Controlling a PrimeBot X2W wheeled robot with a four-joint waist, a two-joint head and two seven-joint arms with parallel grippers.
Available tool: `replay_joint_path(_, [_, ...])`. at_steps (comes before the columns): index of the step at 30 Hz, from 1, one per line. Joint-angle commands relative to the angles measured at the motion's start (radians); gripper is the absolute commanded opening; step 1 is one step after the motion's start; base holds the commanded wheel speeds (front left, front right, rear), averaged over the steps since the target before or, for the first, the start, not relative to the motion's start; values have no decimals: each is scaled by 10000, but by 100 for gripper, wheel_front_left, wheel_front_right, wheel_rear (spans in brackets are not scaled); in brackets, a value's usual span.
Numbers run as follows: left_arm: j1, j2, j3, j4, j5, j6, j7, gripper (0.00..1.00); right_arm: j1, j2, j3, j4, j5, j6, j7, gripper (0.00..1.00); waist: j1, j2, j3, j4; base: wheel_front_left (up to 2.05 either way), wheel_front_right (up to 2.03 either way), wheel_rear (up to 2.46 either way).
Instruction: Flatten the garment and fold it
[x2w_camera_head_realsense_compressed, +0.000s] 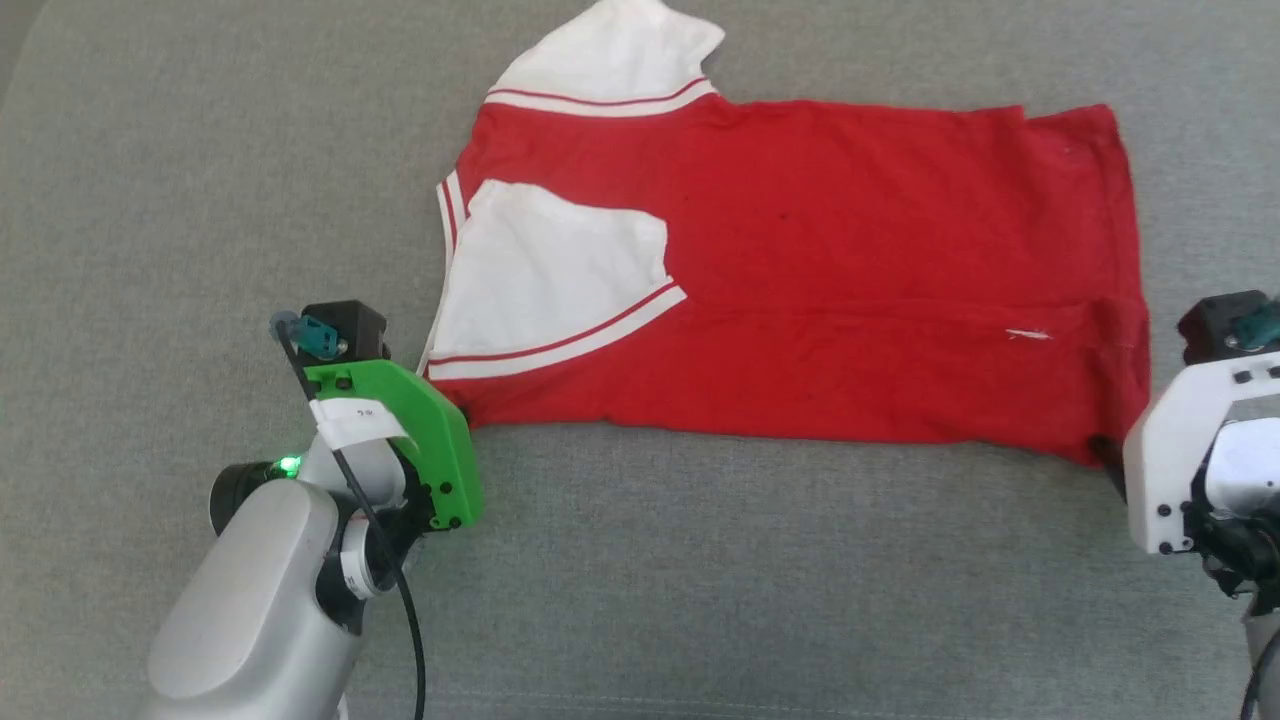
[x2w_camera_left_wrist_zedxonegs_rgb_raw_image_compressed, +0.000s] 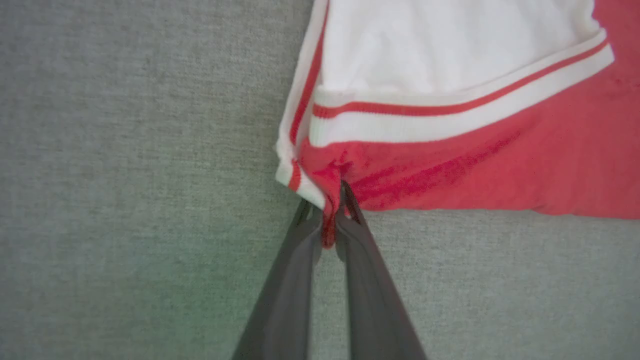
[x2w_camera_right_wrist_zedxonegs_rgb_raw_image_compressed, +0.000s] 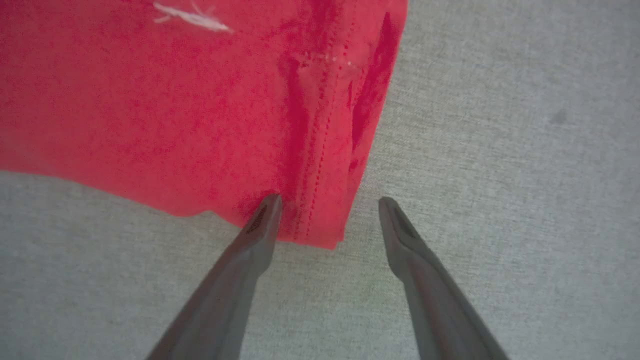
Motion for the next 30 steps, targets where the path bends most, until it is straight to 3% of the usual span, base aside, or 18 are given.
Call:
replay_joint_path(1, [-97, -25, 0, -3, 58, 56, -80, 0, -182, -36, 133, 135, -78, -15, 100, 100, 0, 0, 304, 189, 0, 0, 0])
replay_joint_path(9, [-148, -152, 3, 97, 4, 47, -281, 0, -158, -455, 1024, 785, 153, -15, 858, 100, 0, 0, 527, 245, 0, 0, 0])
replay_joint_path(10, [-148, -162, 11, 119, -6, 46, -310, 0, -180, -501, 989, 812, 225, -15, 908, 31, 0, 0, 516, 240, 0, 0, 0])
replay_joint_path(11, [-145, -166, 18, 137, -11, 44, -341, 0, -192, -535, 958, 817, 271, -15, 951, 11, 0, 0, 498, 235, 0, 0, 0])
replay_joint_path(12, [-133, -168, 34, 163, -25, 36, -384, 0, -210, -584, 901, 813, 335, -15, 969, 0, 0, 0, 457, 227, 0, 0, 0])
replay_joint_path(23, [394, -73, 567, -99, -518, -8, -801, 0, -149, -763, -131, 248, 1002, -15, 374, 0, 0, 0, -671, 205, 0, 0, 0])
replay_joint_path(30, [1704, 106, 741, -944, -735, 303, -856, 0, 995, -805, -448, -235, 1248, -15, 588, 0, 0, 0, -1418, 217, 0, 0, 0])
